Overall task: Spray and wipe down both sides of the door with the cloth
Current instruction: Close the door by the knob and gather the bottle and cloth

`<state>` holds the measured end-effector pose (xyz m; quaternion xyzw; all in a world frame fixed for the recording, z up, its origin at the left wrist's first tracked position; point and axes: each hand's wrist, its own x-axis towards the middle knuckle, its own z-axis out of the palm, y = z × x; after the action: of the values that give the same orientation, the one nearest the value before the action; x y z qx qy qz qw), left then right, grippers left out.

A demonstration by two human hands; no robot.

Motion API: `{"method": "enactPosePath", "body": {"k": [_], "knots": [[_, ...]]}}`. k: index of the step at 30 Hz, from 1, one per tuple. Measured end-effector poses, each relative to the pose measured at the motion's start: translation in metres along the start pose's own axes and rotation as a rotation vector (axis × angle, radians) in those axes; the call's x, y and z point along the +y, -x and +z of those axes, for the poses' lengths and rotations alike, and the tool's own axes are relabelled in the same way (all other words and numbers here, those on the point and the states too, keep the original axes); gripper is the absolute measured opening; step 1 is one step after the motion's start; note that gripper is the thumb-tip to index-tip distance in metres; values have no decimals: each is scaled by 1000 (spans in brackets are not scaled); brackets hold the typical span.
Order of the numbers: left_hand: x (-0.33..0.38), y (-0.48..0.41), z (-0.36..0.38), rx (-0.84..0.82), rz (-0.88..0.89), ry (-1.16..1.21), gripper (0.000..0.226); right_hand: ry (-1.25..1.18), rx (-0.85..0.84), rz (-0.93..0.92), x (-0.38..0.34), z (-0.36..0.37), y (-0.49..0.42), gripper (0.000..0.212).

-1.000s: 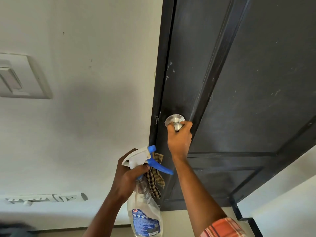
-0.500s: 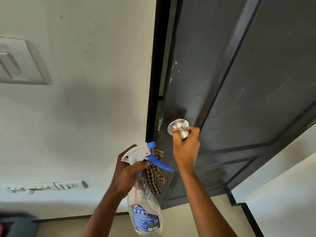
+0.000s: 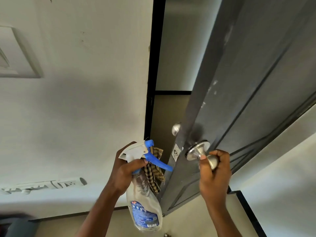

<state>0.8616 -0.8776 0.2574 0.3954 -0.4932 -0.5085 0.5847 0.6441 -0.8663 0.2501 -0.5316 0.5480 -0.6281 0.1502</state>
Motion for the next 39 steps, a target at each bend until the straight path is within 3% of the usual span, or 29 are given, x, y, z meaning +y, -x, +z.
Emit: {"method": "enactPosePath", "body": {"k": [5,9,12,19,26,31,39], "knots": [[-9,-6,-5,-11,-28,19,13,-42,49,-57,2,-15,10,14],[-14,-15,-5,6,-49,32,35,-53,47,-70,2,-12,10,17],[-13,-21,-5,-3,-40,41,26,-36,57,-66,3,-2,4,17],[-14,-30,-17,22,-21,25,25,5,35,7,9,40,-21,8],[-14,-37,-20,60,-49,-25,36,67,7,106,18,91,-60,17],[-9,-43,-20,44,7,-44,30,65,-52,162,23,122,-87,22],[-15,-47,-31,124,-39,-58,55,73,-82,183,20,150,-117,23]]}}
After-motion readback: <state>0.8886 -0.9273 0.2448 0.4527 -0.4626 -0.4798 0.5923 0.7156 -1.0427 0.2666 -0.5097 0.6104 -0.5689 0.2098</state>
